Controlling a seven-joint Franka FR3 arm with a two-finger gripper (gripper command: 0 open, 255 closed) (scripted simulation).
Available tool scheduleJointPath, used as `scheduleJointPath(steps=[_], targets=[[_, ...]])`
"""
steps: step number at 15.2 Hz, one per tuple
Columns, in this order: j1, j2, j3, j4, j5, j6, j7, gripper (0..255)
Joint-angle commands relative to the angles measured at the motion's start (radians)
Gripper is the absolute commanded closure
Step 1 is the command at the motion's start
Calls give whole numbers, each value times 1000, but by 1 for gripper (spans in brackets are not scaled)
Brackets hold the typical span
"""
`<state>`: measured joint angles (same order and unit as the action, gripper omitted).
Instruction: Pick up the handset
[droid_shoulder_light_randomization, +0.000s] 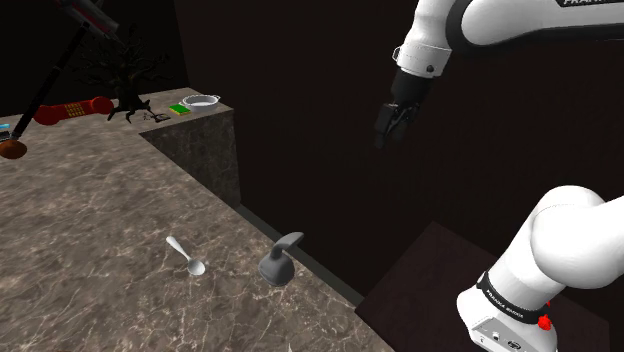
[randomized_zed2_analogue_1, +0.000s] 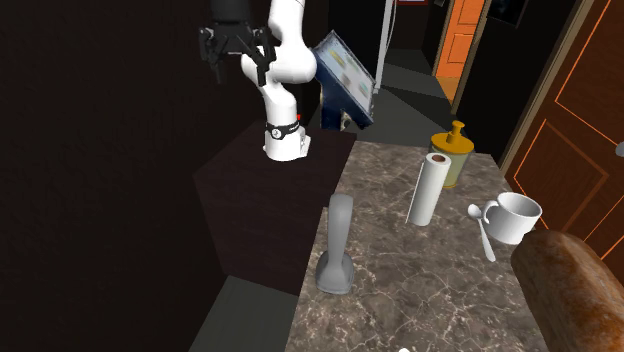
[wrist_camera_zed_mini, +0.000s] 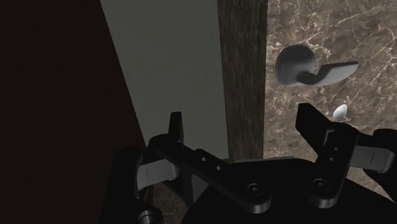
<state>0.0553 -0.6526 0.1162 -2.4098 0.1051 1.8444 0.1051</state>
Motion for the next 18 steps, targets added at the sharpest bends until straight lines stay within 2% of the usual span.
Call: scheduleJointPath(steps=[1,9,18], targets=[[10,45,26,-17,26,52,36,0],[48,266,126,-3,112,230,166,0],[88,574,219,105,152,411,311,0]])
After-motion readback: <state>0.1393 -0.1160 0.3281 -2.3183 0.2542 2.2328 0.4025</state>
